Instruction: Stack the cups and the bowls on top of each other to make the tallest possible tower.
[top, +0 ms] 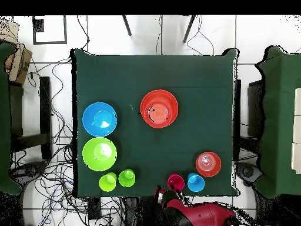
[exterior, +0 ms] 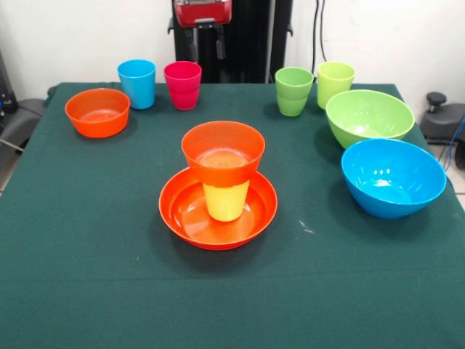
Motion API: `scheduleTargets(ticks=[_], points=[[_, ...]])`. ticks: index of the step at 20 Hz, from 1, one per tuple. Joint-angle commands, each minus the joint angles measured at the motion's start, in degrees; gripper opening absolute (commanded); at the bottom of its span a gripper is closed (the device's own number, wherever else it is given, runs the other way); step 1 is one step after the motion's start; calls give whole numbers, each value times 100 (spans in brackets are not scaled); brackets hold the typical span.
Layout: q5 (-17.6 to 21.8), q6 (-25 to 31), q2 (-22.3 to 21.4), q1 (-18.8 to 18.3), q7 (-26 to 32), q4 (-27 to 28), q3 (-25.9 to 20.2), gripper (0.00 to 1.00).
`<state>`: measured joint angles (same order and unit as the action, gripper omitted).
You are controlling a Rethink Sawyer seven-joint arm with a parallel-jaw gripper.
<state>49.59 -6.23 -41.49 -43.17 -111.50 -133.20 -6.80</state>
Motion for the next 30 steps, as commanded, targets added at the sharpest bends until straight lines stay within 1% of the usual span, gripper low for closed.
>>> scheduleTargets(ticks=[1, 10, 15, 18, 20, 21, 23, 27, 30], points=[[-171, 562, 258, 211, -266, 754, -548, 100], [-243, 971, 50, -97, -16, 729, -912, 100], [-231, 1080, -100, -115, 46, 787, -881, 100], [-129, 917, -201, 163, -108, 873, -534, 100], [-41, 715, -264, 457, -266, 925, -168, 100], [-75, 745, -282, 496, -288, 943, -150, 100], [-41, 541, -291, 700, -380, 985, 89, 100], [-65, 435, -166, 759, -416, 1051, 160, 100], [-64, 242, 42, 921, -495, 1176, 359, 100]])
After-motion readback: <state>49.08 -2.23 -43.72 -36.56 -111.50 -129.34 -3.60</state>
